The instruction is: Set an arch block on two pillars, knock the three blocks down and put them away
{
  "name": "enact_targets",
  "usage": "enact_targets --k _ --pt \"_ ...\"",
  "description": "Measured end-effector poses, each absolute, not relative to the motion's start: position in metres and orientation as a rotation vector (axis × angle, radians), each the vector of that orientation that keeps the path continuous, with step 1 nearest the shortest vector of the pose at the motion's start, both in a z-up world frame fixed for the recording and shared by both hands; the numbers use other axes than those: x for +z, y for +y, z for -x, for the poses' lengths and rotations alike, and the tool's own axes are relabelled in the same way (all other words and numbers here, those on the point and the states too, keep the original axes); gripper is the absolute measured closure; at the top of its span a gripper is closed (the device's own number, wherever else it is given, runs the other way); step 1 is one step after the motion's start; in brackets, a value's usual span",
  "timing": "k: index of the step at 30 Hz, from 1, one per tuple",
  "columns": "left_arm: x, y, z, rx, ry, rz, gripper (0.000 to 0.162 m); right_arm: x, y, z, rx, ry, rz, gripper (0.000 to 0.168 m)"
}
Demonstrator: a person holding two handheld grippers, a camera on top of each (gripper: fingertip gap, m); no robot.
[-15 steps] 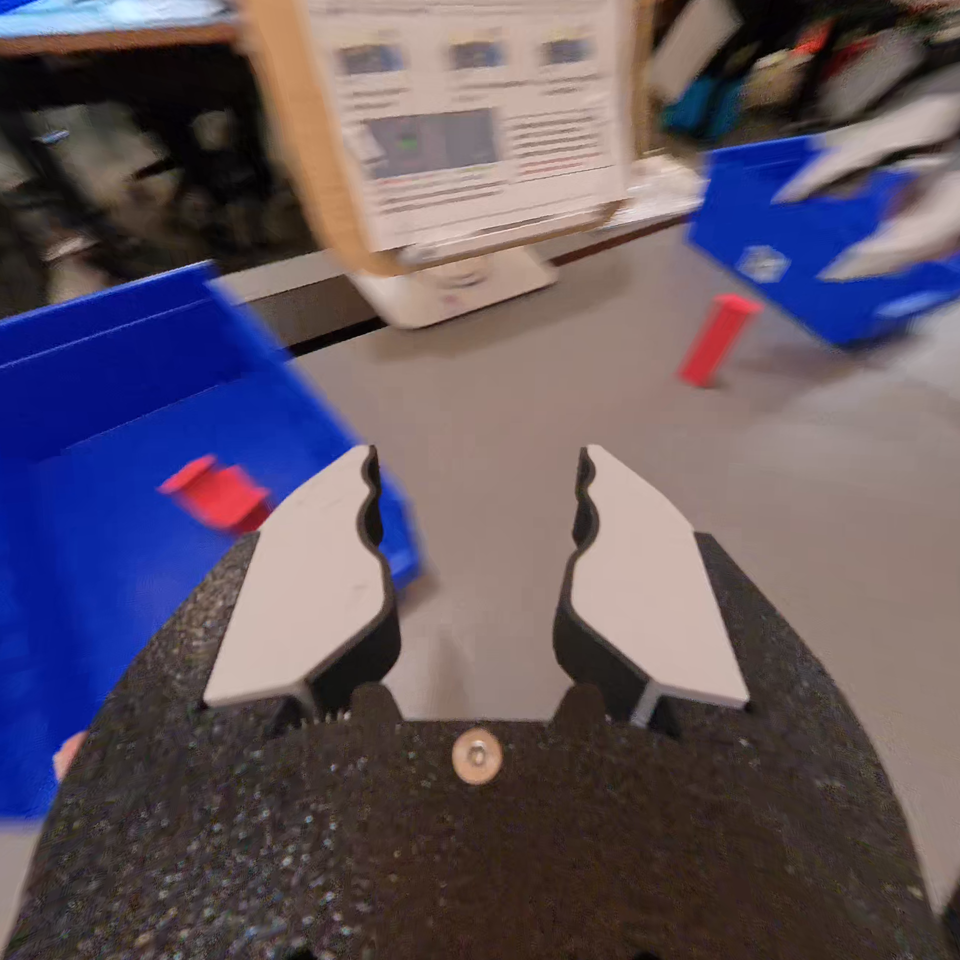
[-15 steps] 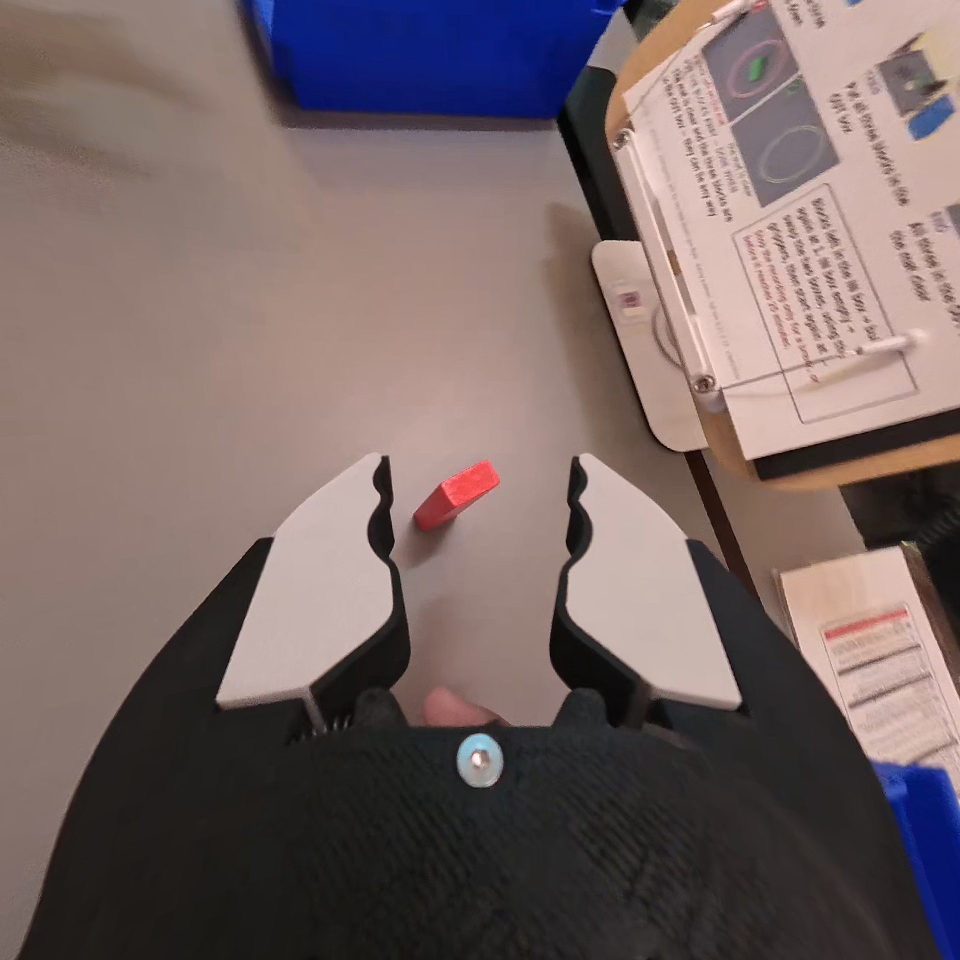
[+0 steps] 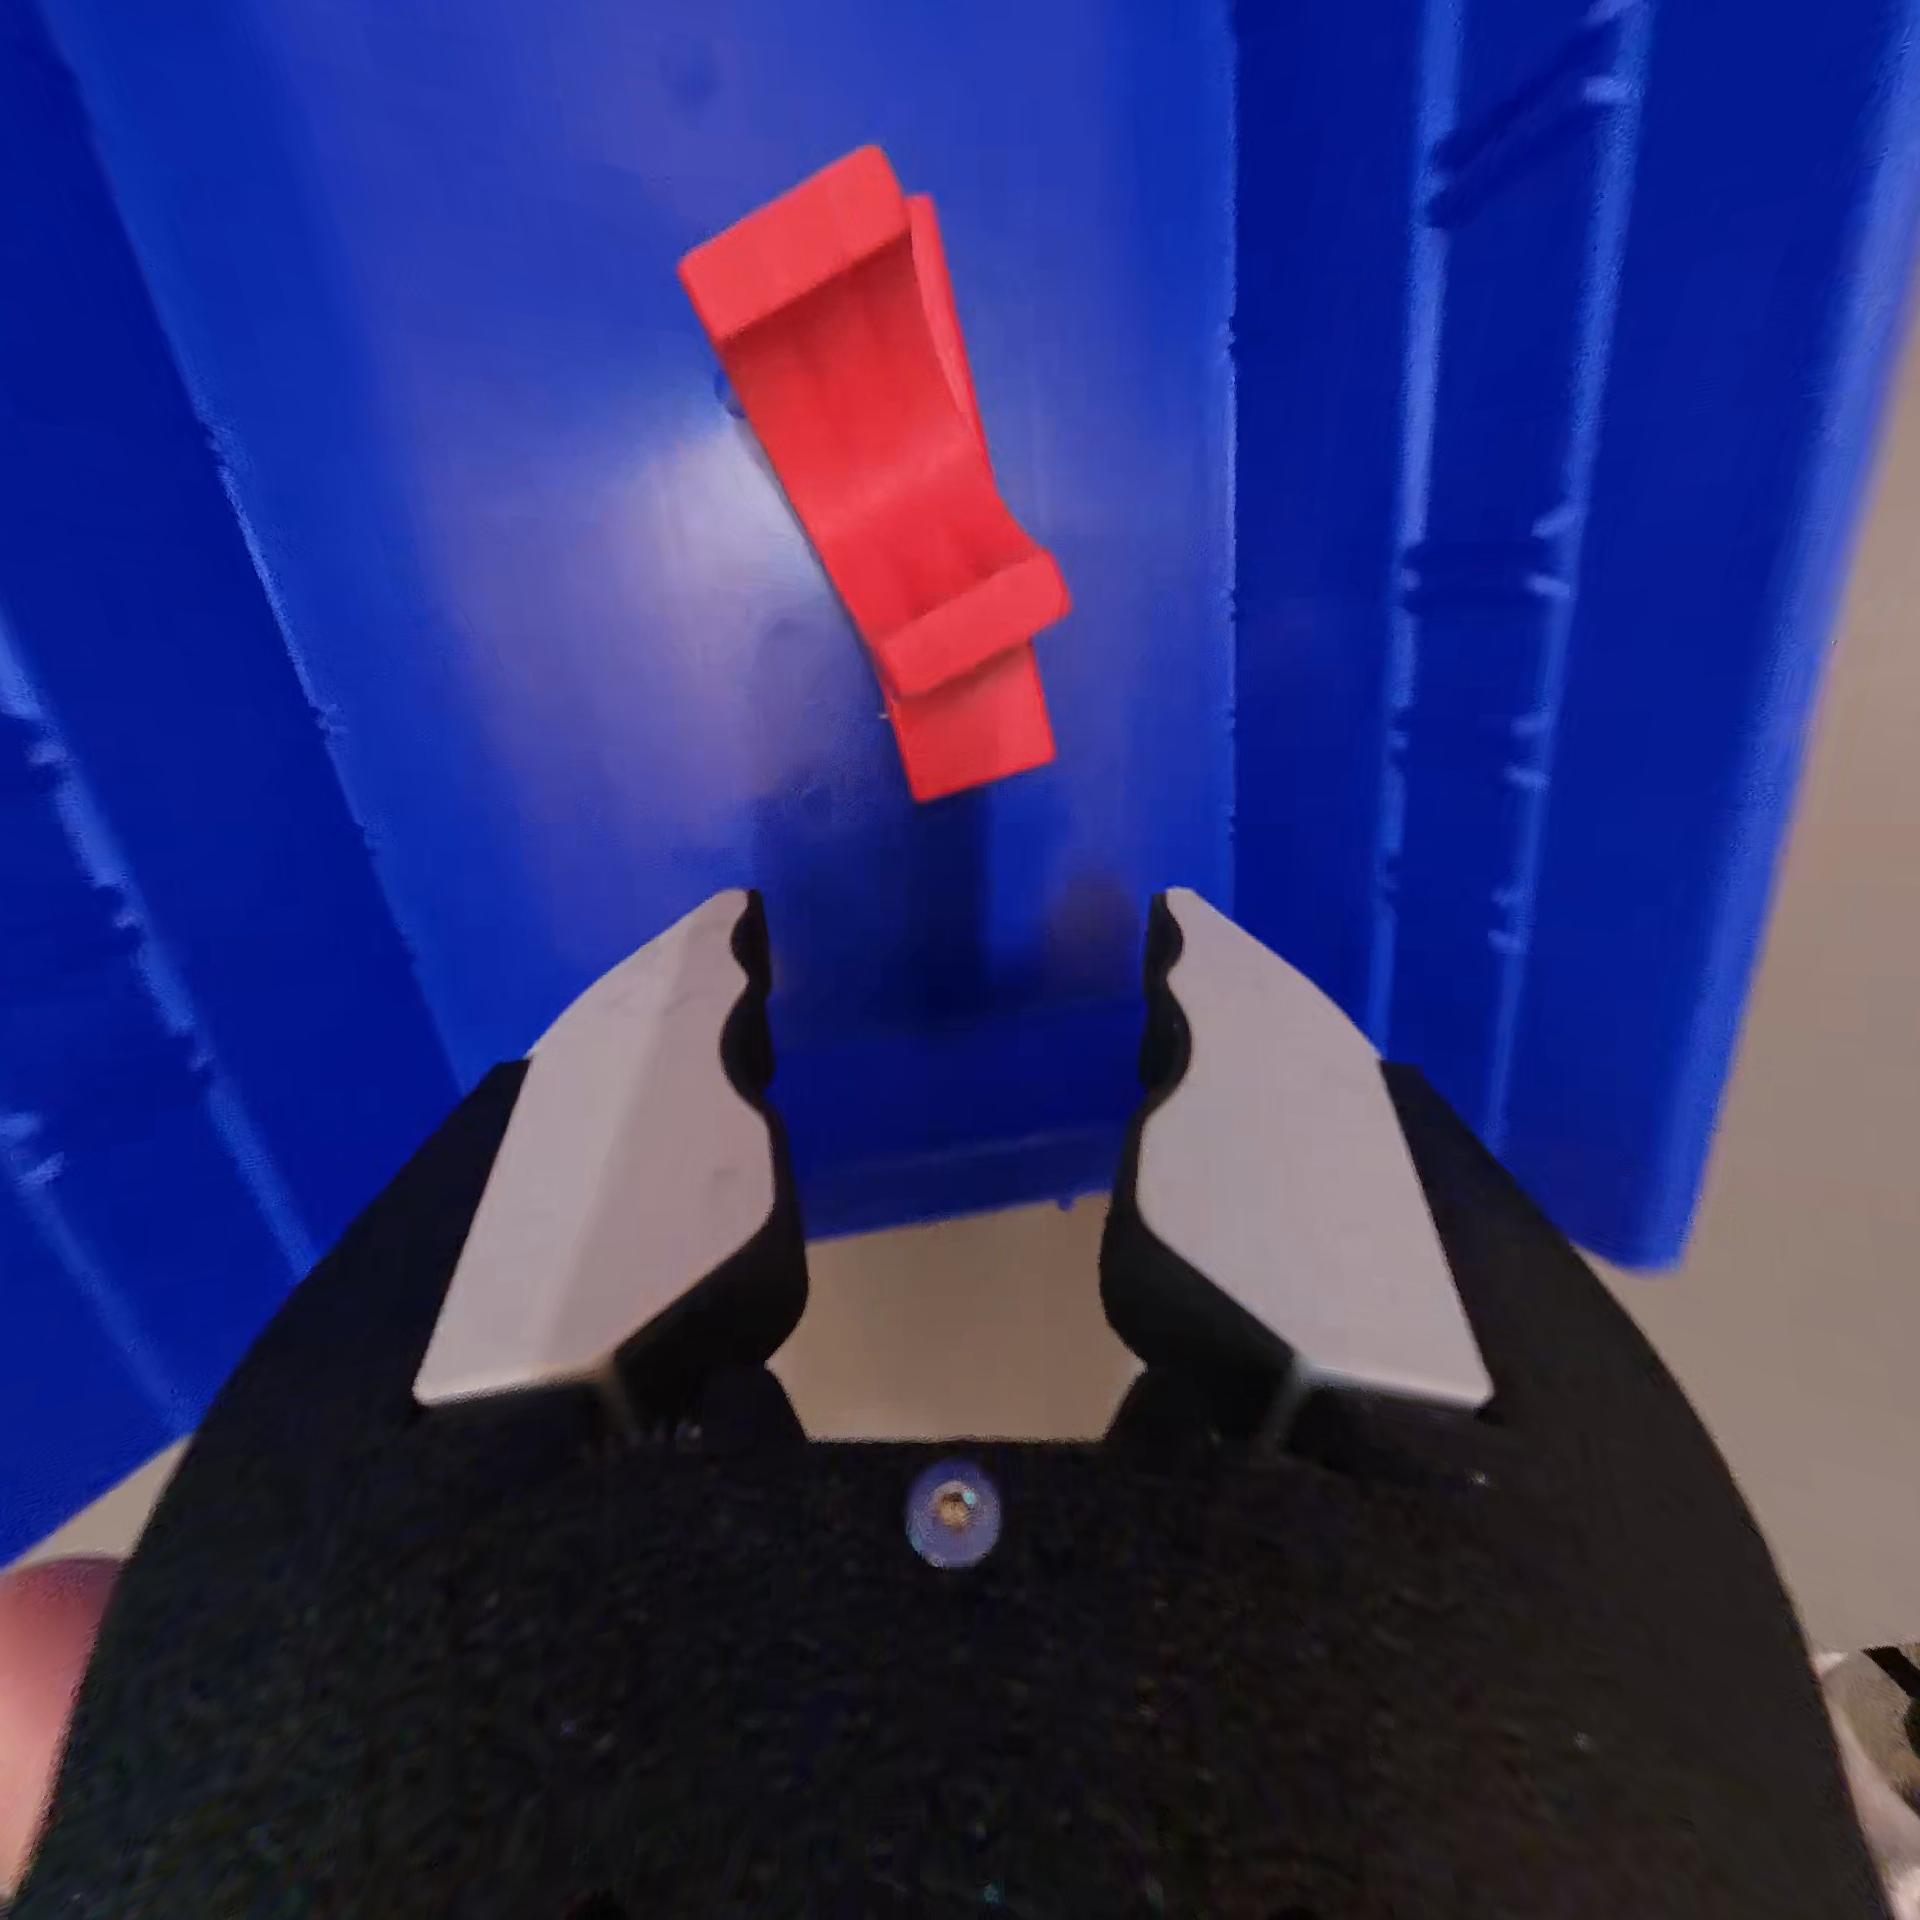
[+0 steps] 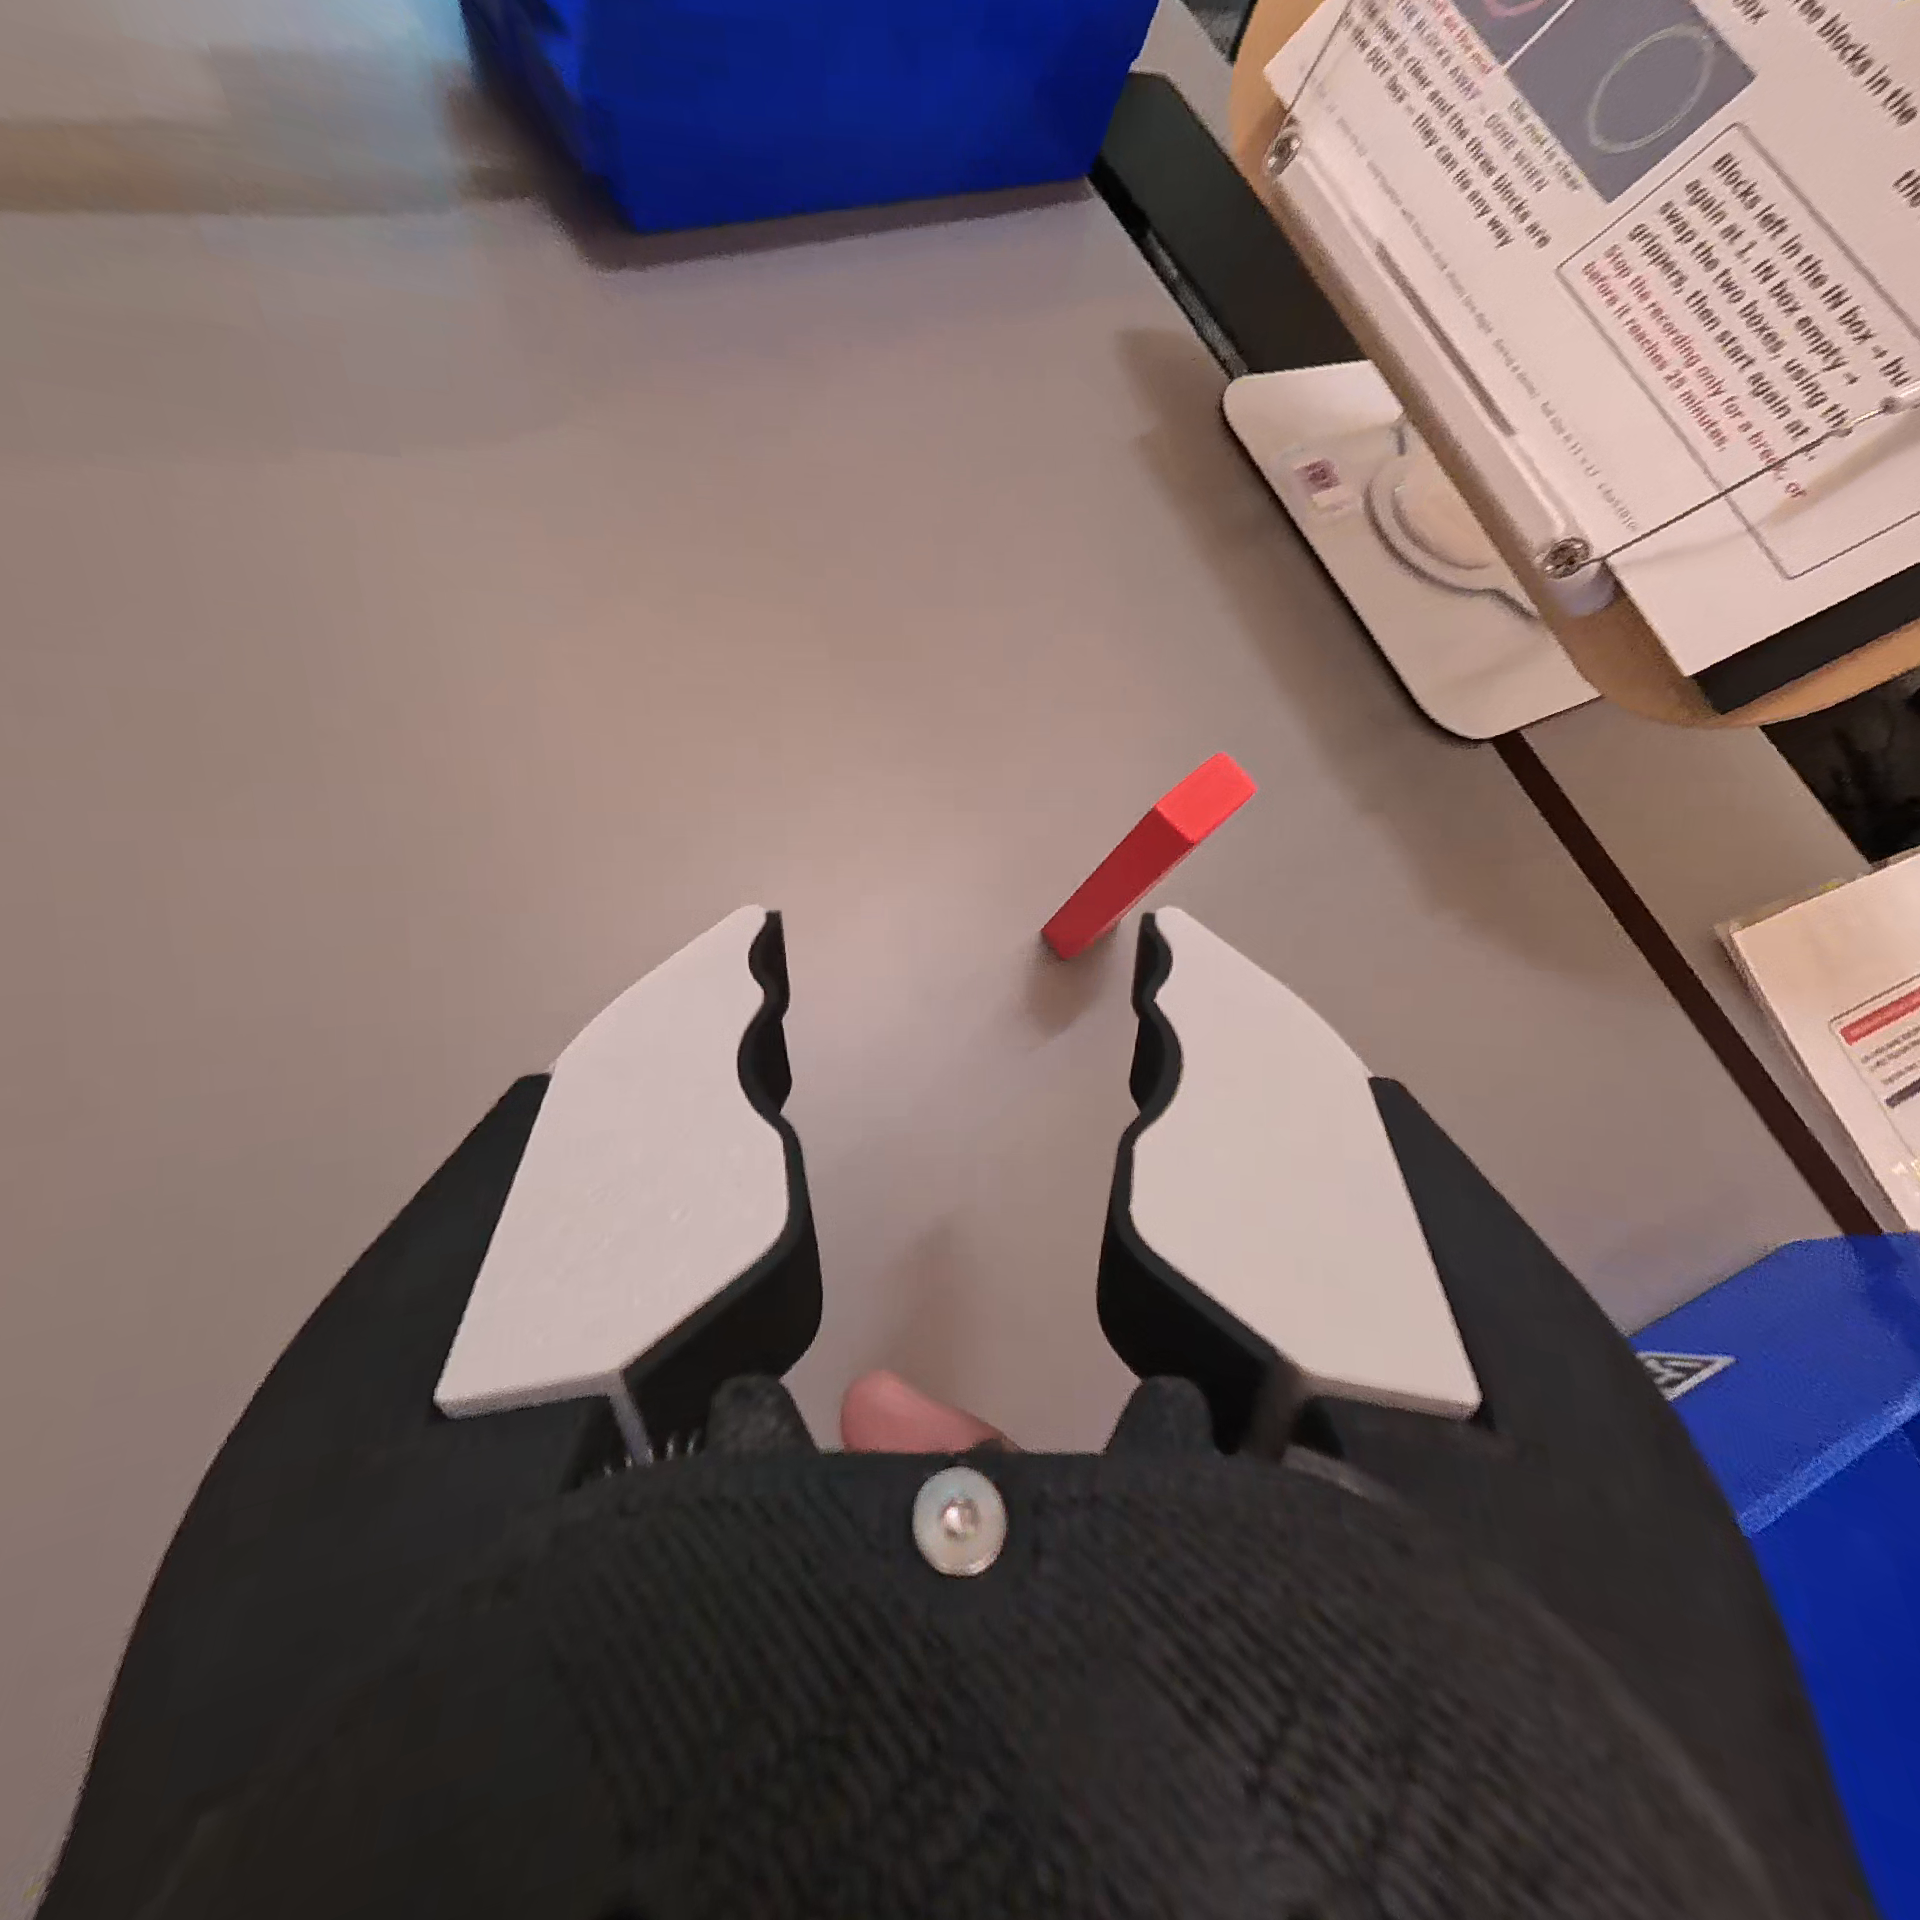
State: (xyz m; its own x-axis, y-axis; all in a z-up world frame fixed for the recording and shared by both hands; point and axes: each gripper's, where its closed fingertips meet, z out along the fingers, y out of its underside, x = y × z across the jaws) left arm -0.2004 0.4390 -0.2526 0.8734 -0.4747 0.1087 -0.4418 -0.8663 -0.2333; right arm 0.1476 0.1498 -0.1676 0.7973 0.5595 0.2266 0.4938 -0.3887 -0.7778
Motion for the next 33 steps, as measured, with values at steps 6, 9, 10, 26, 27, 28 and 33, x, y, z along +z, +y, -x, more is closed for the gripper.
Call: enact_targets --k 6,9,10,26,27,28,33 --pt "-0.28 0.452 0.186 -0.252 0.61 2.935 0.099 -0.179 0.13 -0.14 0.086 -0.809 2.072 0.103" --pt "-0.288 0.455 0.189 -0.195 0.628 2.947 0.125 -0.182 0.127 -0.141 0.083 -0.804 2.082 0.103" --pt "-0.289 0.456 0.189 -0.185 0.634 2.933 0.13 -0.183 0.126 -0.141 0.087 -0.796 2.083 0.103" --pt "-0.22 0.422 0.183 -1.257 0.559 2.813 0.131 -0.172 0.134 -0.112 0.138 -0.823 2.027 0.104" --pt "-0.214 0.422 0.183 -1.299 0.554 2.785 0.131 -0.171 0.136 -0.108 0.146 -0.829 2.017 0.104" --pt "-0.209 0.421 0.184 -1.314 0.563 2.764 0.131 -0.168 0.139 -0.104 0.149 -0.835 2.005 0.104" --pt "-0.167 0.414 0.182 -1.444 0.654 2.547 0.131 -0.145 0.157 -0.083 0.164 -0.82 1.917 0.104"
